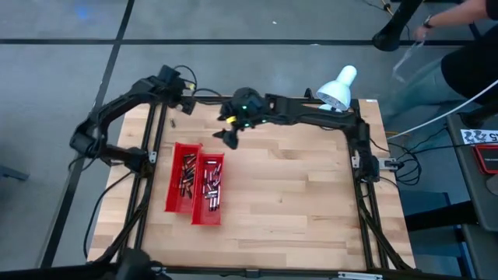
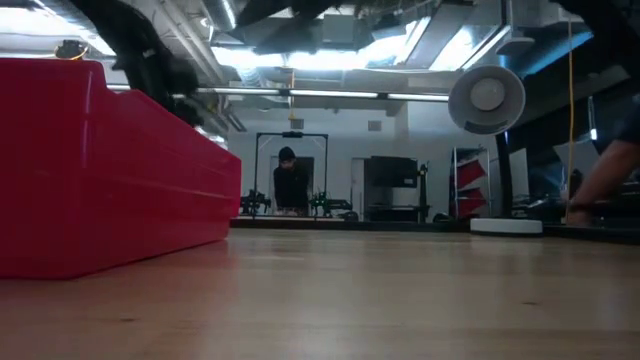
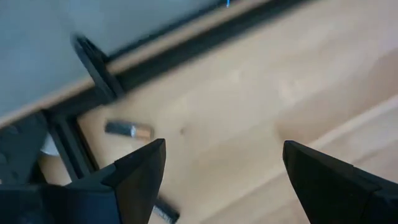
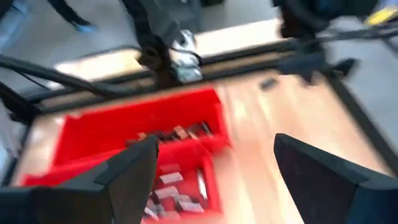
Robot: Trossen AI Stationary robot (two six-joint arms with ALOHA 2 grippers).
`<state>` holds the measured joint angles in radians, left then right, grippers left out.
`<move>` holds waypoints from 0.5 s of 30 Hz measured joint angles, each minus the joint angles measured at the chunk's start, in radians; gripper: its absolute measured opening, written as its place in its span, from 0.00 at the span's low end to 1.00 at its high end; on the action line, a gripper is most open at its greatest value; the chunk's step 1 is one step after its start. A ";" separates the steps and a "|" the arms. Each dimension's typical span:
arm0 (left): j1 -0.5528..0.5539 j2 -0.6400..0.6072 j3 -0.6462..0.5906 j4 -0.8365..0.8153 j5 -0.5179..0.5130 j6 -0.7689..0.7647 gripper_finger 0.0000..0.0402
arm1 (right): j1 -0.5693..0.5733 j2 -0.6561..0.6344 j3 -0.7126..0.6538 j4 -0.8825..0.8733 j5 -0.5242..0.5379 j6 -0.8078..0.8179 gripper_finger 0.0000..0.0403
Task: Sort batteries
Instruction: Put the black battery into the left red bin
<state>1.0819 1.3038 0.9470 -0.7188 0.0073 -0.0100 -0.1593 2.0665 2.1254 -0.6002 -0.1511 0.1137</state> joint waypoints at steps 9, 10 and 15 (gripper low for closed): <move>-0.060 0.180 0.020 -0.181 -0.113 0.110 0.78 | 0.009 -0.123 0.000 -0.247 0.159 -0.051 0.80; -0.067 0.186 0.024 -0.200 -0.125 0.136 0.78 | 0.009 -0.129 0.000 -0.262 0.159 -0.051 0.80; -0.117 0.208 0.032 -0.244 -0.201 0.270 0.75 | 0.021 -0.131 0.000 -0.328 0.159 -0.061 0.80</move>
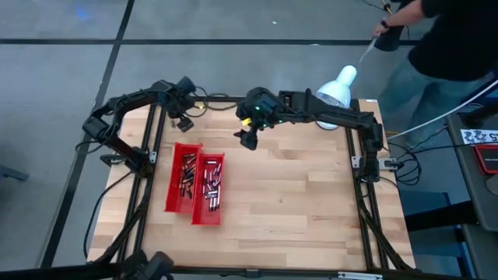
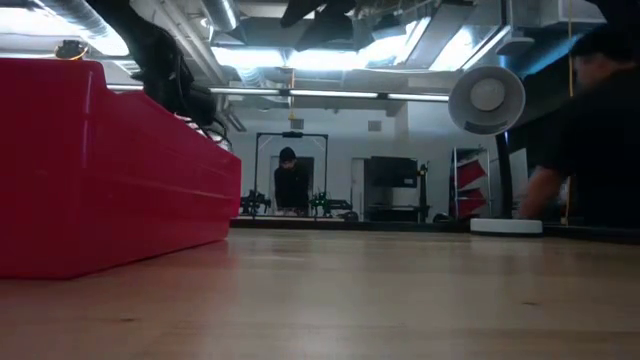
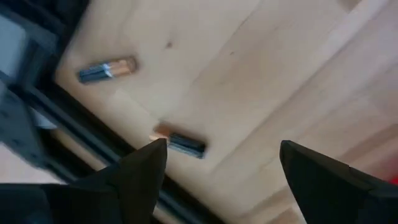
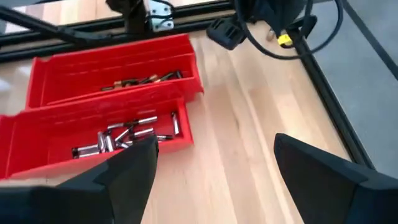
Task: Sort batteries
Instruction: Put the black battery into the left red bin
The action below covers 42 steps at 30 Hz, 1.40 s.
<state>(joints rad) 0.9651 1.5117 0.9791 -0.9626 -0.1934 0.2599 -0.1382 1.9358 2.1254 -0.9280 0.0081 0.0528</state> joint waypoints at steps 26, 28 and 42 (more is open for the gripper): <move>-0.008 0.367 0.174 -0.184 -0.221 0.185 0.73 | 0.088 0.001 -0.014 -0.149 -0.041 -0.030 0.80; 0.000 0.379 0.186 -0.197 -0.221 0.195 0.73 | 0.088 0.001 -0.014 -0.149 -0.055 -0.029 0.80; 0.019 0.469 0.205 -0.219 -0.237 0.240 0.73 | 0.101 0.001 -0.014 -0.180 -0.072 0.011 0.80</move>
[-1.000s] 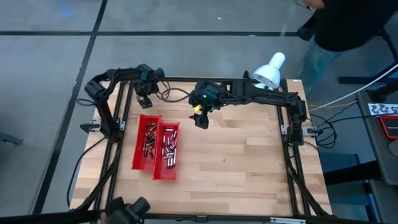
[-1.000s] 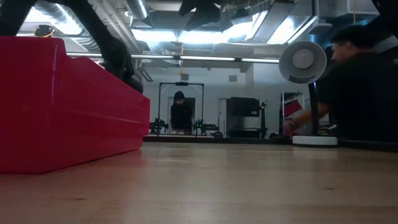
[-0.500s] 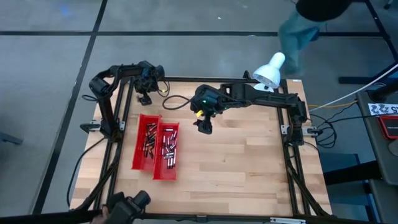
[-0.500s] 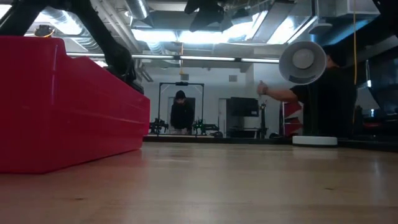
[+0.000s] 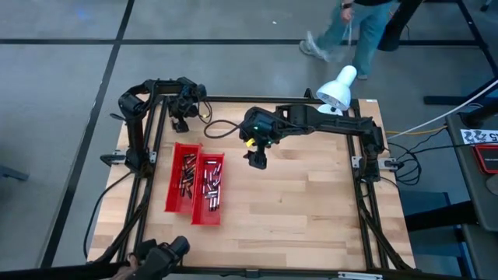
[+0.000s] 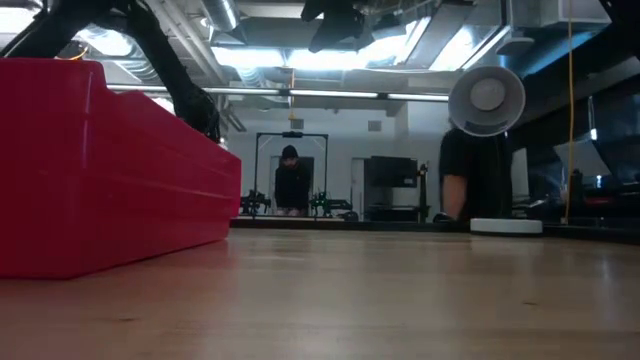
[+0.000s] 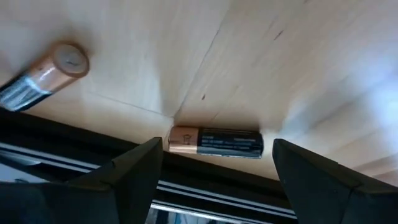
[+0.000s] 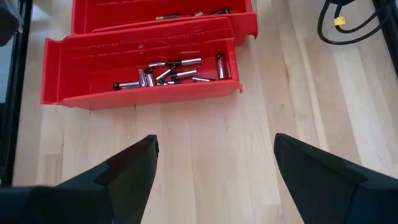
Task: Sort batteries
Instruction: Put the black battery into the left red bin
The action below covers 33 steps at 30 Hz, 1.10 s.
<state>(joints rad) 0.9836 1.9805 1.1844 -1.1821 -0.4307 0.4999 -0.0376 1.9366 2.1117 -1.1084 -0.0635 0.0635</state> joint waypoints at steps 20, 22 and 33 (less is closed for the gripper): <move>0.004 0.043 0.000 0.003 -0.013 0.017 0.73 | 0.000 0.001 0.000 0.000 -0.001 0.014 0.80; 0.009 0.043 0.000 0.005 -0.006 0.018 0.73 | 0.000 0.001 0.000 0.000 -0.001 0.016 0.80; 0.025 0.045 0.029 -0.007 0.043 0.003 0.73 | 0.005 0.001 0.000 -0.001 -0.019 0.020 0.80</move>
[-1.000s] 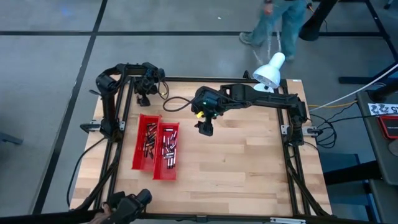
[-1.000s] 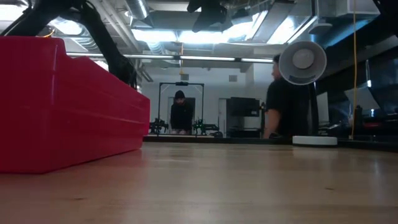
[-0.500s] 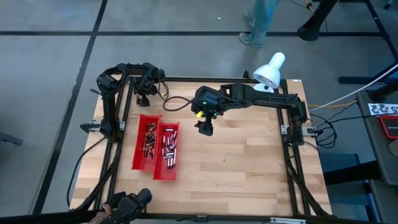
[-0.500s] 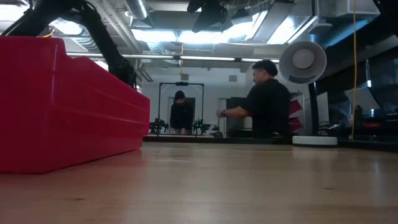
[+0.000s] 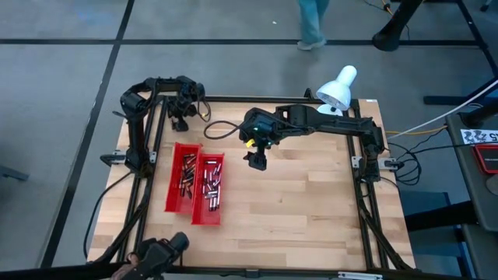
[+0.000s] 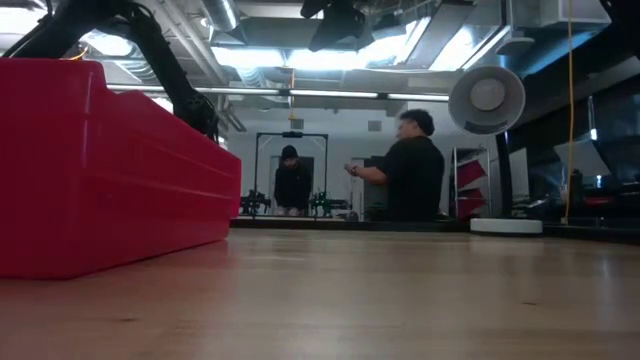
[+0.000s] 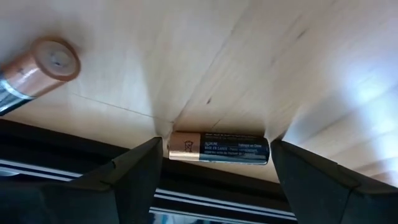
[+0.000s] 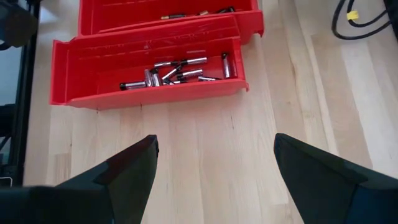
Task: Sort batteries
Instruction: Put the black battery into the left red bin
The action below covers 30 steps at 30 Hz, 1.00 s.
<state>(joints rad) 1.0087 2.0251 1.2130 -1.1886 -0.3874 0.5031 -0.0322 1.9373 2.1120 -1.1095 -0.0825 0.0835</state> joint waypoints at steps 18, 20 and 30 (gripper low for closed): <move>0.011 0.000 0.009 -0.002 0.015 -0.016 0.73 | 0.000 0.000 0.000 0.000 0.000 0.015 0.80; 0.010 0.000 0.009 -0.002 0.015 -0.015 0.72 | 0.000 0.000 0.000 0.000 -0.001 0.017 0.80; 0.000 -0.002 0.012 -0.011 0.048 -0.043 0.52 | 0.005 0.000 0.000 0.000 -0.015 0.045 0.80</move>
<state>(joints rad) 1.0084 2.0227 1.2247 -1.1998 -0.3391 0.4603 -0.0268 1.9373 2.1120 -1.1099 -0.0978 0.1282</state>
